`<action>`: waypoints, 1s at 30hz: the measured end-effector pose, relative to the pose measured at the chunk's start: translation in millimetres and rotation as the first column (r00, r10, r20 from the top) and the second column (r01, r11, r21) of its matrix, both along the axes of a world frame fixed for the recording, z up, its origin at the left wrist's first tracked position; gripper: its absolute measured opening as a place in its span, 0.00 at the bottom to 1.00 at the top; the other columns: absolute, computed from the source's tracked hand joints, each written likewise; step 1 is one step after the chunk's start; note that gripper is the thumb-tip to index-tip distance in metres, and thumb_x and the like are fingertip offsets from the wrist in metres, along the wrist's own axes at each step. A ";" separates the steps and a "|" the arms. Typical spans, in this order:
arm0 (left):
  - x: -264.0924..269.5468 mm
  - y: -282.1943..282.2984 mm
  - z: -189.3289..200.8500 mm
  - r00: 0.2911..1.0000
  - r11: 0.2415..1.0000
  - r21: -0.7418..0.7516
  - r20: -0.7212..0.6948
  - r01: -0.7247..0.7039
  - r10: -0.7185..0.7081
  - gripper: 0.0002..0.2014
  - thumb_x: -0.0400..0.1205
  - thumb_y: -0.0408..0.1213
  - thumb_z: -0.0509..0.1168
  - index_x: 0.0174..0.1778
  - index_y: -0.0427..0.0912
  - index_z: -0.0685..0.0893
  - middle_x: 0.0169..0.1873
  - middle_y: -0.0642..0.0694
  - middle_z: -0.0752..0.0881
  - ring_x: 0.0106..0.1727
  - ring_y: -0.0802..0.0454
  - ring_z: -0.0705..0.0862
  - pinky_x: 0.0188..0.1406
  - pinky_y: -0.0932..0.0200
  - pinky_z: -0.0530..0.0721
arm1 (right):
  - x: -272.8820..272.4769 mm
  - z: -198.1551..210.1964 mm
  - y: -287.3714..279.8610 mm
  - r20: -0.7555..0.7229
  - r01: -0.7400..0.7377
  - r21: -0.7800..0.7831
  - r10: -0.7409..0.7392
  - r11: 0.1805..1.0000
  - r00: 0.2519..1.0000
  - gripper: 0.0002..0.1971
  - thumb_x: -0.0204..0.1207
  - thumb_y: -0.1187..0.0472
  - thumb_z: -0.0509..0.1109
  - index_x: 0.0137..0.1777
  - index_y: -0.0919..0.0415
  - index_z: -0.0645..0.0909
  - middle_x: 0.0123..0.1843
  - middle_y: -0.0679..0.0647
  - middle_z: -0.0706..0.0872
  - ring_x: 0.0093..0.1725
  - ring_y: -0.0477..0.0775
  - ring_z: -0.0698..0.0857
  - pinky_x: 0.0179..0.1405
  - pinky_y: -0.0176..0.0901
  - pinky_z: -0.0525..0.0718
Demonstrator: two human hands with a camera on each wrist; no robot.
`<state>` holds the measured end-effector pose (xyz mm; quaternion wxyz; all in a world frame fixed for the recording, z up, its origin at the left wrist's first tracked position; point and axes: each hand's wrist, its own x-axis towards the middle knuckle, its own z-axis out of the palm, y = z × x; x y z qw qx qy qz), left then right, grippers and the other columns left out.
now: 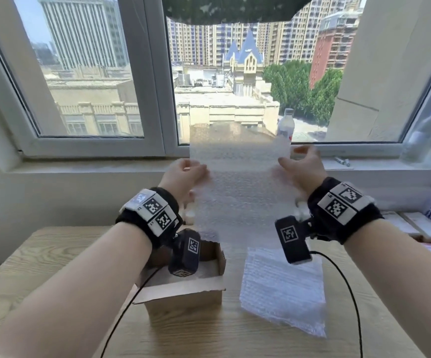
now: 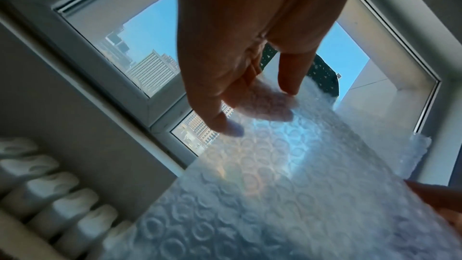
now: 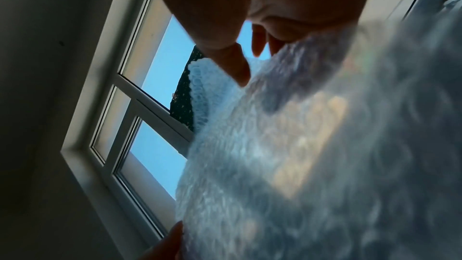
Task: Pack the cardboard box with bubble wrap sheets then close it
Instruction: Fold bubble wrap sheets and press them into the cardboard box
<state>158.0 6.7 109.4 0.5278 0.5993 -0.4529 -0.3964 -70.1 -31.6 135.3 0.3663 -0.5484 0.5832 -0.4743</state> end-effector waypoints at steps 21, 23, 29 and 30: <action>17.6 14.1 12.6 0.983 0.992 -0.123 0.177 -0.030 0.052 0.17 0.79 0.38 0.69 0.63 0.46 0.77 0.53 0.39 0.87 0.46 0.51 0.88 0.54 0.54 0.85 | -4.4 -0.8 7.7 0.069 -0.241 -0.118 0.250 0.963 0.966 0.22 0.71 0.79 0.71 0.56 0.55 0.72 0.43 0.54 0.88 0.44 0.50 0.87 0.42 0.36 0.87; 17.1 14.8 14.3 0.990 0.992 -0.127 0.137 -0.027 0.044 0.07 0.81 0.32 0.67 0.53 0.47 0.80 0.50 0.39 0.88 0.42 0.51 0.89 0.54 0.53 0.86 | -4.5 -0.1 6.9 0.121 -0.235 -0.098 0.246 0.967 0.962 0.14 0.72 0.79 0.70 0.43 0.57 0.79 0.40 0.53 0.87 0.42 0.50 0.87 0.38 0.33 0.89; 21.2 13.0 16.4 0.999 0.997 -0.053 -0.002 -0.050 0.050 0.19 0.80 0.19 0.56 0.31 0.44 0.81 0.40 0.43 0.85 0.31 0.52 0.85 0.28 0.63 0.87 | -6.2 -4.5 0.4 0.100 -0.218 0.022 0.215 0.976 0.971 0.26 0.74 0.82 0.60 0.23 0.57 0.85 0.38 0.55 0.87 0.40 0.60 0.83 0.49 0.55 0.87; 20.5 14.5 18.1 0.997 0.998 -0.044 -0.056 -0.051 0.048 0.19 0.81 0.18 0.55 0.31 0.43 0.82 0.37 0.44 0.84 0.27 0.54 0.85 0.25 0.64 0.86 | -6.3 -3.4 2.3 0.099 -0.226 0.046 0.220 0.973 0.970 0.24 0.75 0.82 0.58 0.26 0.59 0.85 0.39 0.57 0.87 0.38 0.60 0.83 0.49 0.56 0.86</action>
